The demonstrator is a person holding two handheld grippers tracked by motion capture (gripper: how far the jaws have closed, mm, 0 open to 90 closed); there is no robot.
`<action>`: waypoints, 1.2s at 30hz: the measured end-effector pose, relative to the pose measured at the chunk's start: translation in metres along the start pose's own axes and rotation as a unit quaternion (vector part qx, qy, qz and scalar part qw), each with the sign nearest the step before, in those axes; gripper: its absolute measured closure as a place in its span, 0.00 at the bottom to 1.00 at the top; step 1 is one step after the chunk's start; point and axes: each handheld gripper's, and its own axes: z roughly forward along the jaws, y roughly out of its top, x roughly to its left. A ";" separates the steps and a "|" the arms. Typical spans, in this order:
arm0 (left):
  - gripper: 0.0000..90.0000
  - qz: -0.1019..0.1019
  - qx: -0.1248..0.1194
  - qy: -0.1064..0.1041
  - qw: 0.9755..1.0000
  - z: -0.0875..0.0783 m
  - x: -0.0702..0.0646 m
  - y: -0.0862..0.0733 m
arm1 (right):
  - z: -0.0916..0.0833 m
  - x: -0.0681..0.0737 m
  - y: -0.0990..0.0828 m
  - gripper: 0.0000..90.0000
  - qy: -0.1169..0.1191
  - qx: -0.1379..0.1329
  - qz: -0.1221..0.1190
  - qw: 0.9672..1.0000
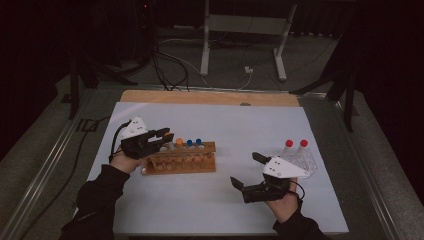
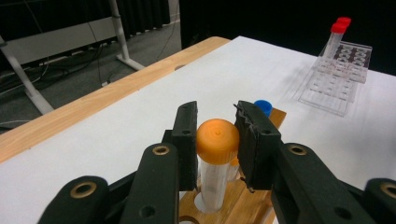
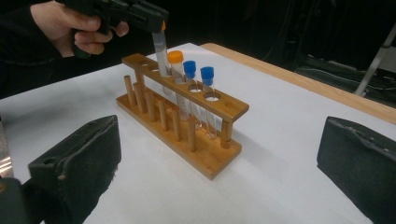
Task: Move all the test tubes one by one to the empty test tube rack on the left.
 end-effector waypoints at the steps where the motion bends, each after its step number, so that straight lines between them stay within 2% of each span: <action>1: 0.80 0.001 0.002 0.000 1.000 0.001 0.000 -0.001 | 0.000 0.000 0.000 0.00 0.000 0.000 -0.001 1.000; 11: 0.79 0.001 0.024 -0.002 1.000 0.009 -0.001 -0.009 | 0.000 0.000 0.000 0.00 0.004 -0.001 -0.001 1.000; 17: 0.79 0.000 0.032 -0.002 1.000 0.013 0.000 -0.013 | 0.000 0.000 0.000 0.00 0.009 -0.010 -0.010 1.000; 21: 0.79 0.003 0.037 -0.002 0.999 0.015 -0.001 -0.015 | 0.000 -0.002 -0.002 0.00 0.003 -0.013 -0.009 1.000; 26: 0.79 0.001 0.045 -0.002 0.999 0.018 -0.001 -0.017 | -0.002 -0.002 -0.001 0.00 -0.003 -0.030 -0.020 0.999; 36: 0.79 0.001 0.041 -0.006 0.999 0.018 0.000 -0.019 | -0.002 0.000 -0.001 0.00 -0.006 -0.034 -0.037 0.999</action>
